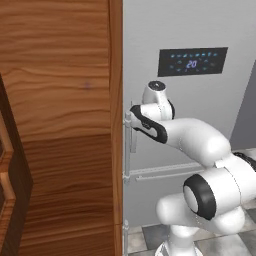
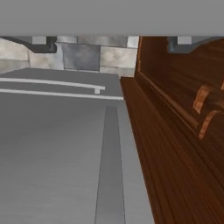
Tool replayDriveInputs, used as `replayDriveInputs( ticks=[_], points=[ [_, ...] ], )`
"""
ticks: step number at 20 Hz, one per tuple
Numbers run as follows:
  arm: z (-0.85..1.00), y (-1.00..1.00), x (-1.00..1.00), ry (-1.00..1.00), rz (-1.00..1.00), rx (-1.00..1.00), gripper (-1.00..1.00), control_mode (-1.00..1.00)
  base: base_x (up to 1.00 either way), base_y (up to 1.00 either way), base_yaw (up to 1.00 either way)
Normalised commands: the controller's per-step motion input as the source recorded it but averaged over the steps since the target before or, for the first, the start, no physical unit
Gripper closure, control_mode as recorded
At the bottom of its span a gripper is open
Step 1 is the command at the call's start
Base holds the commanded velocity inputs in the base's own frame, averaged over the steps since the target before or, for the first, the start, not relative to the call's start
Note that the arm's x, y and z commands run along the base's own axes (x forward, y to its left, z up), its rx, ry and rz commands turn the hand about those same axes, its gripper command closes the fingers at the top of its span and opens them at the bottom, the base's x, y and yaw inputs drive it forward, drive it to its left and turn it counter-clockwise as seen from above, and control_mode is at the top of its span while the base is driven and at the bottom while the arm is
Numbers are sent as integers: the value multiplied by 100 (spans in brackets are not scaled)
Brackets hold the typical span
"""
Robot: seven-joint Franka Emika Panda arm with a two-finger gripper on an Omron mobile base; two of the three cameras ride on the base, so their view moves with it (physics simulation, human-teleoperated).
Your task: Open the fridge, grab two sodas, and place both sodas inside the bowl with ice on the dining counter.
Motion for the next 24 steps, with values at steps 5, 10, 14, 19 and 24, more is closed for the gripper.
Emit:
replayDriveInputs(
  ticks=[5, 10, 14, 19, 24],
  points=[
    [-30, 0, 41, 0, 0, -1, -100, -100, 0, 0, 0],
    [-31, 2, 38, -1, 0, 0, -100, -100, 0, 0, 0],
    [-31, 7, 38, -1, 0, -2, -100, -100, 0, 0, 0],
    [-24, 11, 28, -2, 0, -3, -100, -100, 0, 0, 0],
    [-14, 5, 25, -2, 0, 0, -100, -100, 0, 0, 0]
  ],
)
